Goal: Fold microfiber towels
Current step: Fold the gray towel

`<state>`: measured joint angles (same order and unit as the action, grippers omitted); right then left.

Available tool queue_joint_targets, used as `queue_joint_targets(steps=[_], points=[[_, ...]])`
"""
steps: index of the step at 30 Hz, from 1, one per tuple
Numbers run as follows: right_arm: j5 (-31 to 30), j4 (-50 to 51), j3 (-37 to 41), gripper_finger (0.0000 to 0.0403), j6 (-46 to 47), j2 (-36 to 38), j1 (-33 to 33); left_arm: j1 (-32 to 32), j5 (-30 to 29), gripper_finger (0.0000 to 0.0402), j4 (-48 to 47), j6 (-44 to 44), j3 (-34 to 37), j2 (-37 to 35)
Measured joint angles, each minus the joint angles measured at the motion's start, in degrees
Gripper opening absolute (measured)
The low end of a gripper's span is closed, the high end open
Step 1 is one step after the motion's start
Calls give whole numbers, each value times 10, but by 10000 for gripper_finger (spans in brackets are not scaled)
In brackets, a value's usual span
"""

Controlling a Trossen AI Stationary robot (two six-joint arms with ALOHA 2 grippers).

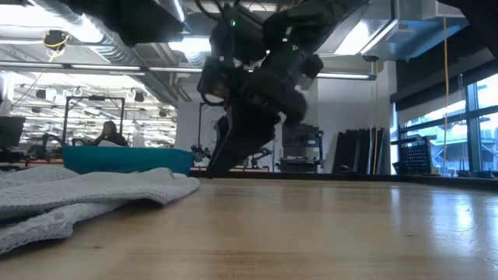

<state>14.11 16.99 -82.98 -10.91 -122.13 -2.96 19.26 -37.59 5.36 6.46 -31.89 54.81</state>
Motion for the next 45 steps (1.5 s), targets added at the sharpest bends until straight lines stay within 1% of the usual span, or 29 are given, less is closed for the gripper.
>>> queue_joint_targets(steps=[3, 7, 10, 14, 17, 21, 24, 29, 33, 39, 43, 45], points=[[-2, 0, 0, 170, -31, 0, -19, 26, -40, 178, -4, 0, -22, 29], [-5, 3, 0, 170, -47, 0, -34, 44, -64, 178, -5, 24, -46, 76], [-10, 25, 0, 170, -65, 0, -43, 54, -69, 178, -6, 47, -66, 115], [-63, 89, 0, 170, -104, 0, -62, 75, -69, 178, -18, 55, -101, 170], [-71, 109, -2, 170, -115, 1, -75, 89, -69, 179, -56, 59, -137, 212], [-74, 112, -2, 170, -117, 1, -91, 91, -77, 179, -111, 79, -179, 246], [-73, 98, -1, 170, -124, 1, -100, 85, -78, 179, -133, 82, -190, 251], [-57, -6, 0, 170, -160, 2, -117, 70, -86, 179, -135, 50, -191, 234], [-63, -58, 0, 170, -183, 2, -125, 58, -87, 179, -138, 35, -191, 222], [-70, -65, 0, 170, -175, 2, -123, 51, -96, 179, -139, 20, -191, 220], [-112, -70, 0, 172, -141, 2, -122, 52, -101, 179, -154, 19, -191, 220], [-125, -73, 0, 181, -124, 2, -122, 57, -102, 179, -166, 19, -191, 220]])
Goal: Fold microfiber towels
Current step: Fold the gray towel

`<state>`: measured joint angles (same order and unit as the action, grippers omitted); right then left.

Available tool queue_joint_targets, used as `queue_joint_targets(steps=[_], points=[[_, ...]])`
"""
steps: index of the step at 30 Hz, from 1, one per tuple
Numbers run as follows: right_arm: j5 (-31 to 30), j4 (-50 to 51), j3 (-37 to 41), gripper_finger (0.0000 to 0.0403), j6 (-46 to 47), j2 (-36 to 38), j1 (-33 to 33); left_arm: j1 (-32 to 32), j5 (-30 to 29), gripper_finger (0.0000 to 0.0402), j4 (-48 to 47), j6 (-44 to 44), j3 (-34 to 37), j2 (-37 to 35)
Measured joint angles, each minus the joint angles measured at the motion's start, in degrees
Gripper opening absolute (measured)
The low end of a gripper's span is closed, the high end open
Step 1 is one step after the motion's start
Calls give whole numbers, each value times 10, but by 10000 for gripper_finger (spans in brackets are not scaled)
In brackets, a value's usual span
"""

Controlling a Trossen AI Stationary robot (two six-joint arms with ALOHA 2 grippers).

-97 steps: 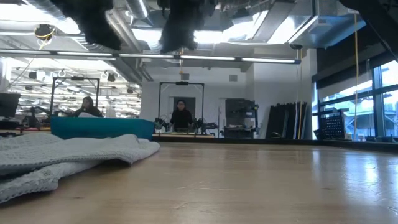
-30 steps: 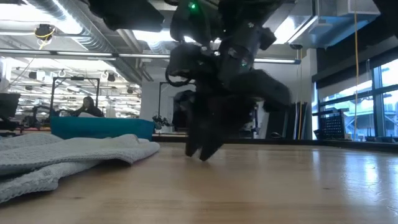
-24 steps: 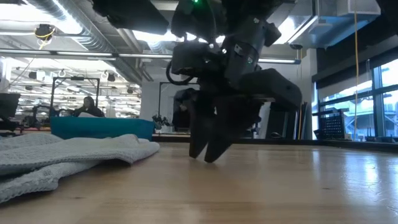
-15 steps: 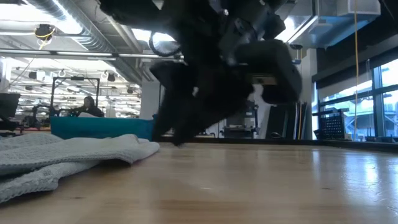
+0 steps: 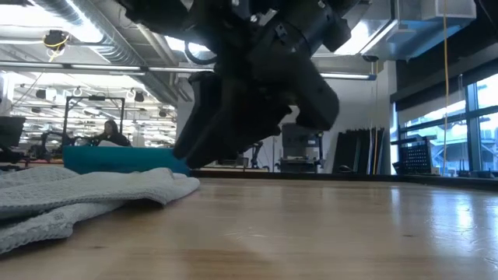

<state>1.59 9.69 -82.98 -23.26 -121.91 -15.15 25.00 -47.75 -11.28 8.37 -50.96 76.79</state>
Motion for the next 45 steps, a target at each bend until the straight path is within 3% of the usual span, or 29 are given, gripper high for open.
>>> queue_joint_targets(steps=[5, 10, 19, 22, 29, 39, 45], points=[[-3, -7, 0, 231, 13, 0, -9, 6, -5, 179, -6, -42, 0, -2], [-5, -45, 0, 268, -12, -5, -21, 6, -12, 179, -9, -27, 0, -9], [-35, -132, -3, 260, -83, -77, -43, 5, -35, 179, -7, -54, 0, -11], [-76, -155, -3, 253, -86, -85, -46, 5, -36, 179, -8, -46, 0, -11], [-88, -172, -2, 198, -88, -89, -38, 5, -40, 179, -9, -73, 0, -11], [-97, -134, -1, 19, -94, -87, -35, 2, -59, 179, -8, -74, 0, -11], [-141, -93, 0, 20, -98, -70, -35, 0, -52, 179, -8, -44, 0, -11]])
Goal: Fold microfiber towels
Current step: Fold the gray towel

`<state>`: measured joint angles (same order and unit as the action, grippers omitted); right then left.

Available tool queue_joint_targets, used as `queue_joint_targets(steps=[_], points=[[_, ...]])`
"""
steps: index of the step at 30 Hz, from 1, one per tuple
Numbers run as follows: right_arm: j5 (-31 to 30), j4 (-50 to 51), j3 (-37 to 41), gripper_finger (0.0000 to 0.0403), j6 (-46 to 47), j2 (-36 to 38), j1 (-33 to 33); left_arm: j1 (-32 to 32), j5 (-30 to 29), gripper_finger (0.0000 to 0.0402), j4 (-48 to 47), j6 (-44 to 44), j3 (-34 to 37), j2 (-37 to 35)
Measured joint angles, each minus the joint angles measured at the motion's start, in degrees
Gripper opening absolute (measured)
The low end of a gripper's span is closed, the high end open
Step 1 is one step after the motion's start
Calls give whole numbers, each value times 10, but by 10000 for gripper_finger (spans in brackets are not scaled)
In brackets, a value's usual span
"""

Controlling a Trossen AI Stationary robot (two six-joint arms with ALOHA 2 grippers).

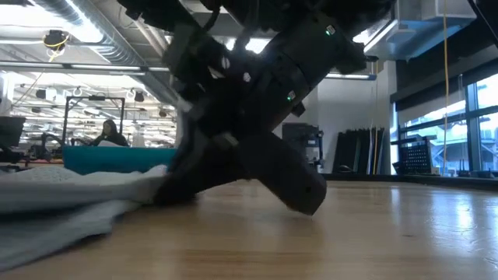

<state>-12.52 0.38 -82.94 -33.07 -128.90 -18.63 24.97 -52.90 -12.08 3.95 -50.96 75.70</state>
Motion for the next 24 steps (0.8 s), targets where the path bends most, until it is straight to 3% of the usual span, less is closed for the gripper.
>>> queue_joint_targets(steps=[6, 11, 16, 24], points=[[-128, 78, 1, 6, 20, 61, 4, -12, -16, 179, 6, 32, 0, 0], [-132, 158, 1, 16, 83, 87, 9, -40, 33, 179, 10, 31, 0, 0], [-187, 262, 0, 7, 120, 98, 13, -47, 59, 179, 10, 30, 0, 0], [-123, 447, 8, 19, 238, 97, 46, -34, 76, 179, 5, 31, 0, 0]])
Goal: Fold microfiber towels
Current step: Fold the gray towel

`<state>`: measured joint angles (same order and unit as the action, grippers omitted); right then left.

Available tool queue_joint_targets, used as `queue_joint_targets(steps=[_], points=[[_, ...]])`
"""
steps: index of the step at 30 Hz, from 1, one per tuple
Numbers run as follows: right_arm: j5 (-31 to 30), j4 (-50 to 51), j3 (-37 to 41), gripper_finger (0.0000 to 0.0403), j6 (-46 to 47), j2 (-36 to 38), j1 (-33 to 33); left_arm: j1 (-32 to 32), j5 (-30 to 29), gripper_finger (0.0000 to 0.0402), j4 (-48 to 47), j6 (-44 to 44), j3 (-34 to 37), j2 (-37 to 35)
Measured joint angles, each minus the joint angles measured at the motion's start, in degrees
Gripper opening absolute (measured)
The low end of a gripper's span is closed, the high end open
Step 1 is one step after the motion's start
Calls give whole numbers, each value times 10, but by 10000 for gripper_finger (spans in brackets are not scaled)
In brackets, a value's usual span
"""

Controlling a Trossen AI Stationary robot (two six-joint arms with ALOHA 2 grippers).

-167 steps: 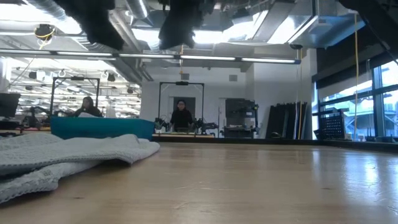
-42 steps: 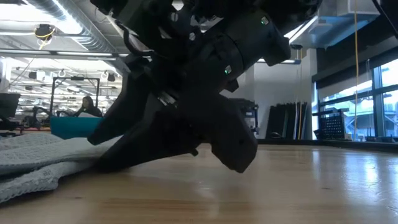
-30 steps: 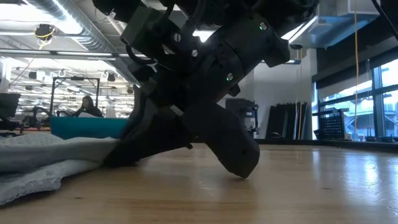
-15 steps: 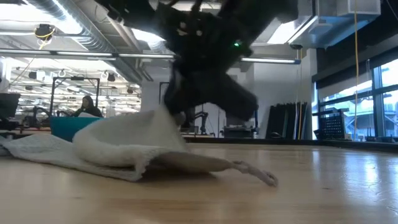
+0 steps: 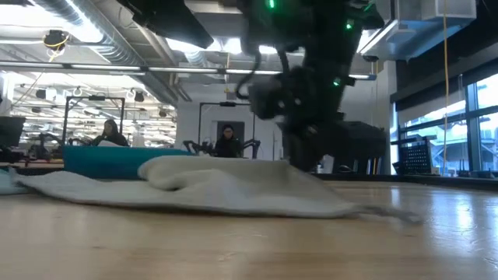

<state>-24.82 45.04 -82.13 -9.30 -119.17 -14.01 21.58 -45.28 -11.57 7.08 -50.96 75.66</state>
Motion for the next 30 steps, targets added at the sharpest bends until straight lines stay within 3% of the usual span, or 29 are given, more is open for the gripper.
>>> queue_joint_targets(steps=[2, 4, 7, 10, 17, 23, 30], points=[[29, 51, 0, 18, 41, 0, 5, 2, 0, 179, 0, 3, 0, 0], [97, 85, 0, 11, 77, 0, 5, 2, 0, 179, 0, 15, 0, 0], [192, 107, -1, 6, 114, 1, -6, 2, 0, 179, 0, 32, 0, 1], [246, 113, -1, 18, 149, 2, -27, 2, 0, 179, 0, 54, 0, 1], [250, 106, -1, 50, 187, 2, -63, 2, 28, 179, 0, 86, 0, 1], [301, 110, -1, 52, 195, 1, -92, 2, 41, 179, 0, 90, 0, 2], [271, 149, 0, 53, 178, 0, -107, -9, 41, 179, 0, 63, 0, 2]])
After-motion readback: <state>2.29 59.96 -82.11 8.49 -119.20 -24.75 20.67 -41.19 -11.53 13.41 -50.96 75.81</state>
